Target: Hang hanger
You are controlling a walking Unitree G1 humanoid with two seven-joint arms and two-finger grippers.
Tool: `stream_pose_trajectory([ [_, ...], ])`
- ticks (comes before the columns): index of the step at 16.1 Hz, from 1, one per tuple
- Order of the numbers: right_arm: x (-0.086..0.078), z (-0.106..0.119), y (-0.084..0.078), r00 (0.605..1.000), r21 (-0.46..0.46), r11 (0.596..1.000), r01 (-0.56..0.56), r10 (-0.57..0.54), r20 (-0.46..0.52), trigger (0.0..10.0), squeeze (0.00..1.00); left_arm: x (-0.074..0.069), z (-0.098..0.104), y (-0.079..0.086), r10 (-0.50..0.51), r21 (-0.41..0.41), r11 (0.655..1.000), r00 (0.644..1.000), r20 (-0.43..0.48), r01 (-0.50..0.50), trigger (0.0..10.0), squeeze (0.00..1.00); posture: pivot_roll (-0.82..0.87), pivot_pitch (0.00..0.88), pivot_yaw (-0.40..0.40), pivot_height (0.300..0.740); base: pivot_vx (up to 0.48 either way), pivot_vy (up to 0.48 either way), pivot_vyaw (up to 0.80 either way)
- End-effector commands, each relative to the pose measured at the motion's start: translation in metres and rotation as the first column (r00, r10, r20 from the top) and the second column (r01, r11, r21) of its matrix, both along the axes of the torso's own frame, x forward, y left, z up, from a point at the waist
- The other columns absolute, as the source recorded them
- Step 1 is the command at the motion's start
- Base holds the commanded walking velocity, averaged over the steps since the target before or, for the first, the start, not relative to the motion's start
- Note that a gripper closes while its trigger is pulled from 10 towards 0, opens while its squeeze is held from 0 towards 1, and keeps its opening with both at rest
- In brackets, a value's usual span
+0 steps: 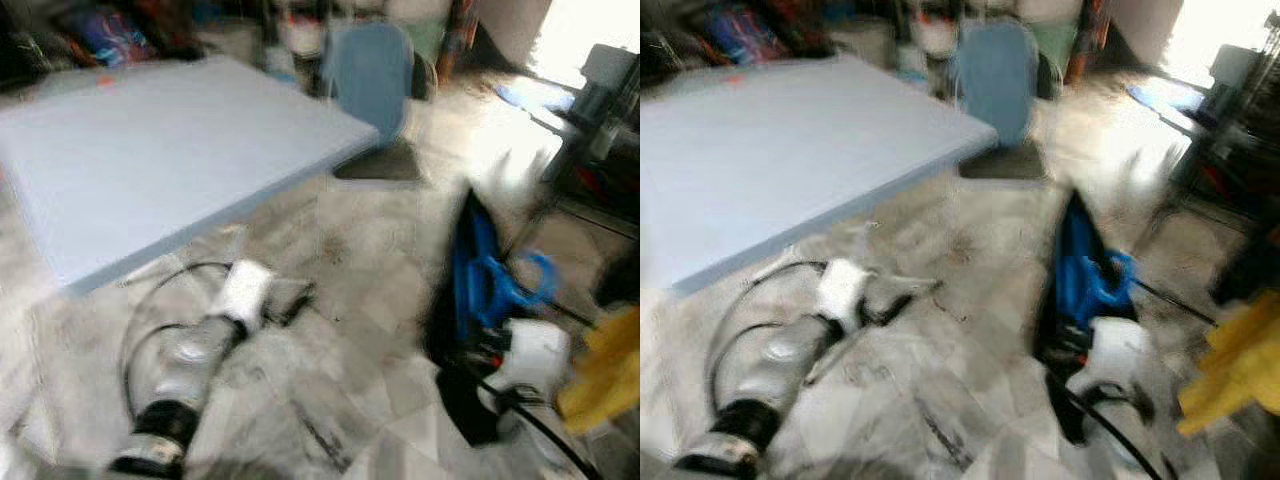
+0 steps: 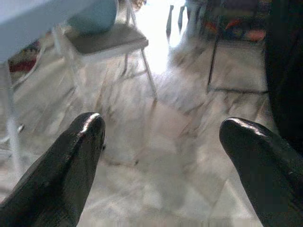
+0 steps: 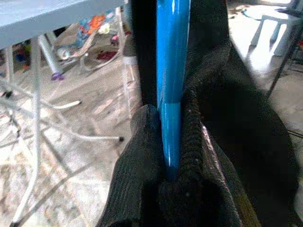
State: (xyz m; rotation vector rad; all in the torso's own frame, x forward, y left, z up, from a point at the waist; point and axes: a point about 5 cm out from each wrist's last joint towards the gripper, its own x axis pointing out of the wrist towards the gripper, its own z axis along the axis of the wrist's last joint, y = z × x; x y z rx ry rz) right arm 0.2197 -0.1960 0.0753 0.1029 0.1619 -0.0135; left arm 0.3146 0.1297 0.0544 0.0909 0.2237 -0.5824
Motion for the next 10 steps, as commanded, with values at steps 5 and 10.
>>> stream_pose_trajectory([
  [5,-0.0017,0.0051,-0.0078,1.000,-0.032,0.999,0.017,-0.016,0.022,10.0,0.00,0.0041,0.0026,-0.0108,0.042,-0.027,0.999,0.999,-0.004,-0.042,10.0,0.00,-0.03,0.000,-0.026,0.740,0.129,0.000,0.00],
  [10,-0.0002,0.0064,-0.0053,1.000,-0.044,0.999,0.001,0.000,0.031,10.0,0.00,0.0053,0.0037,-0.0129,0.046,0.002,0.999,0.999,0.017,-0.046,10.0,0.00,-0.03,0.000,-0.029,0.740,0.000,0.000,0.48],
])
